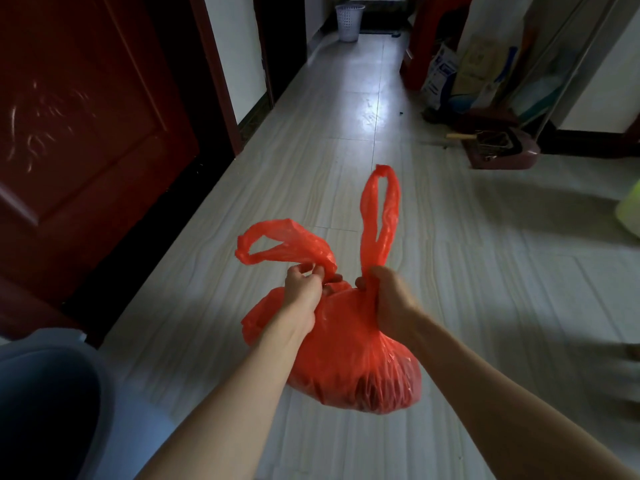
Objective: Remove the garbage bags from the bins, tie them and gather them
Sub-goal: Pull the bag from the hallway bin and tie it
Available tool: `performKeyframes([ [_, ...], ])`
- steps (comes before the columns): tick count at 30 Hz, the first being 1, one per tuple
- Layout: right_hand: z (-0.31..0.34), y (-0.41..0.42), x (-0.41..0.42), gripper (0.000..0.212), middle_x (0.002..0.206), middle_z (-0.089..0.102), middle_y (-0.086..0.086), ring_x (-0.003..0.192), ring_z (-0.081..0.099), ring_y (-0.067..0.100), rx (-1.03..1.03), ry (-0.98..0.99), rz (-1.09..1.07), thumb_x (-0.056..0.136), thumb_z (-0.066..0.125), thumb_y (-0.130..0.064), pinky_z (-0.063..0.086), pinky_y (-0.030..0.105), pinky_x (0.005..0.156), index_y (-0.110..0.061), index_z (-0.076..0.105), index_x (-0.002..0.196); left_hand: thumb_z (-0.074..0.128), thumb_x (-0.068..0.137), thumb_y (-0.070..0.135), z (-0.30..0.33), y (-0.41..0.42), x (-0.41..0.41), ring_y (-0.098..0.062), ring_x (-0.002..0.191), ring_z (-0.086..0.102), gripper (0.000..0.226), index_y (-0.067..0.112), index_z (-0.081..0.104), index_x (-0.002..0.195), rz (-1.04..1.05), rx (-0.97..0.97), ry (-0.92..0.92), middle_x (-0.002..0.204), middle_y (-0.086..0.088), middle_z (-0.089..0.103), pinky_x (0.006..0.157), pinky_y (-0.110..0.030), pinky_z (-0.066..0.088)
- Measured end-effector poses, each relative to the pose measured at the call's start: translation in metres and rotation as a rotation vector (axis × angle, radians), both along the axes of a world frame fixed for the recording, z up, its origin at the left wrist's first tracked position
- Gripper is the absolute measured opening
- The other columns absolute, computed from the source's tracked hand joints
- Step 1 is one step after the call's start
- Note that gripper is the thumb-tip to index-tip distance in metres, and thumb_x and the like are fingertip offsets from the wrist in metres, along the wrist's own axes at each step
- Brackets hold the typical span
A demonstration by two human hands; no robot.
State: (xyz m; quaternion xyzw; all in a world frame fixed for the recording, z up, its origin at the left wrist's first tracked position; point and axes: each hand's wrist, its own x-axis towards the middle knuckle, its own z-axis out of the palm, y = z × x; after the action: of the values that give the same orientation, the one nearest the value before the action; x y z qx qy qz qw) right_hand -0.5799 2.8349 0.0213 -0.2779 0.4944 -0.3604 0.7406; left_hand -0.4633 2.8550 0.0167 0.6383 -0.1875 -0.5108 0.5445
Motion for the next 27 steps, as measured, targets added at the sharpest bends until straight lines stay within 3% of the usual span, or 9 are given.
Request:
performKeyframes([
  [5, -0.008, 0.004, 0.005, 0.033, 0.057, 0.041, -0.001, 0.050, 0.038, 0.008, -0.283, 0.133, -0.022, 0.094, 0.033, -0.003, 0.031, 0.016, 0.047, -0.018, 0.060, 0.080, 0.056, 0.088, 0.002, -0.002, 0.002, 0.005, -0.007, 0.038, 0.061, 0.020, 0.008, 0.061, 0.069, 0.003, -0.016, 0.037, 0.038, 0.003, 0.061, 0.038, -0.014, 0.046],
  [8, -0.009, 0.007, 0.007, 0.032, 0.055, 0.045, -0.004, 0.049, 0.039, 0.005, -0.529, 0.324, 0.010, 0.089, 0.040, 0.003, 0.032, 0.017, 0.046, -0.016, 0.060, 0.071, 0.060, 0.086, 0.011, -0.002, 0.003, 0.002, -0.002, 0.038, 0.058, 0.027, 0.016, 0.062, 0.060, -0.114, 0.007, -0.205, 0.038, 0.007, 0.060, 0.042, -0.011, 0.045],
  [10, -0.010, 0.008, 0.008, 0.031, 0.073, 0.065, -0.003, 0.063, 0.054, -0.004, -0.669, 0.502, 0.121, 0.086, 0.043, 0.005, 0.040, 0.014, 0.058, -0.009, 0.067, 0.099, 0.055, 0.087, 0.014, -0.003, 0.002, 0.001, -0.009, 0.052, 0.057, 0.028, 0.021, 0.061, 0.061, -0.238, 0.010, -0.376, 0.054, 0.004, 0.063, 0.056, -0.019, 0.045],
  [12, -0.013, 0.006, 0.005, 0.047, 0.103, 0.068, 0.006, 0.093, 0.061, 0.008, -0.704, 0.625, 0.188, 0.088, 0.045, 0.002, 0.040, 0.012, 0.071, -0.014, 0.048, 0.132, 0.052, 0.082, 0.015, -0.001, 0.006, 0.002, -0.014, 0.060, 0.050, 0.021, 0.019, 0.058, 0.063, -0.350, 0.002, -0.286, 0.064, -0.001, 0.057, 0.064, -0.028, 0.039],
  [15, -0.017, 0.006, 0.000, 0.066, 0.097, 0.067, 0.007, 0.087, 0.060, 0.021, -0.733, 0.721, 0.277, 0.090, 0.048, -0.006, 0.037, 0.015, 0.067, -0.027, 0.017, 0.145, 0.053, 0.072, 0.033, 0.002, 0.012, 0.008, -0.009, 0.059, 0.047, 0.019, 0.017, 0.062, 0.076, -0.596, -0.085, 0.053, 0.067, 0.000, 0.054, 0.059, -0.023, 0.036],
  [17, -0.018, 0.007, -0.001, 0.077, 0.105, 0.068, 0.014, 0.095, 0.063, 0.031, -0.761, 0.755, 0.351, 0.090, 0.051, -0.011, 0.041, 0.026, 0.076, -0.031, 0.001, 0.145, 0.057, 0.080, 0.047, 0.004, 0.014, 0.008, -0.005, 0.064, 0.058, 0.025, 0.025, 0.069, 0.083, -0.640, -0.125, 0.021, 0.072, 0.006, 0.066, 0.058, -0.017, 0.043],
  [19, -0.017, 0.009, 0.003, 0.085, 0.102, 0.069, 0.017, 0.094, 0.064, 0.035, -0.807, 0.809, 0.382, 0.087, 0.054, -0.012, 0.039, 0.026, 0.072, -0.028, -0.006, 0.145, 0.055, 0.086, 0.047, 0.001, 0.012, 0.003, -0.006, 0.064, 0.062, 0.026, 0.024, 0.068, 0.081, -0.419, -0.124, -0.128, 0.072, 0.008, 0.070, 0.054, -0.015, 0.046],
  [23, -0.012, 0.008, 0.008, 0.096, 0.109, 0.065, 0.021, 0.088, 0.063, 0.025, -0.468, 0.495, 0.315, 0.083, 0.063, -0.013, 0.048, 0.030, 0.072, -0.013, -0.011, 0.145, 0.048, 0.093, 0.037, 0.001, 0.004, 0.000, -0.010, 0.046, 0.062, 0.031, 0.015, 0.062, 0.077, -0.057, -0.002, -0.023, 0.050, 0.004, 0.065, 0.045, -0.017, 0.049],
  [27, -0.001, 0.004, -0.007, 0.039, 0.102, 0.069, 0.019, 0.092, 0.068, 0.024, -0.044, -0.128, 0.415, 0.086, 0.054, -0.026, 0.056, 0.033, 0.084, -0.001, 0.057, 0.115, 0.049, 0.093, 0.035, -0.003, 0.007, 0.010, -0.003, 0.037, 0.052, 0.034, 0.019, 0.057, 0.064, -0.163, -0.044, 0.028, 0.039, 0.008, 0.048, 0.042, -0.014, 0.047],
])
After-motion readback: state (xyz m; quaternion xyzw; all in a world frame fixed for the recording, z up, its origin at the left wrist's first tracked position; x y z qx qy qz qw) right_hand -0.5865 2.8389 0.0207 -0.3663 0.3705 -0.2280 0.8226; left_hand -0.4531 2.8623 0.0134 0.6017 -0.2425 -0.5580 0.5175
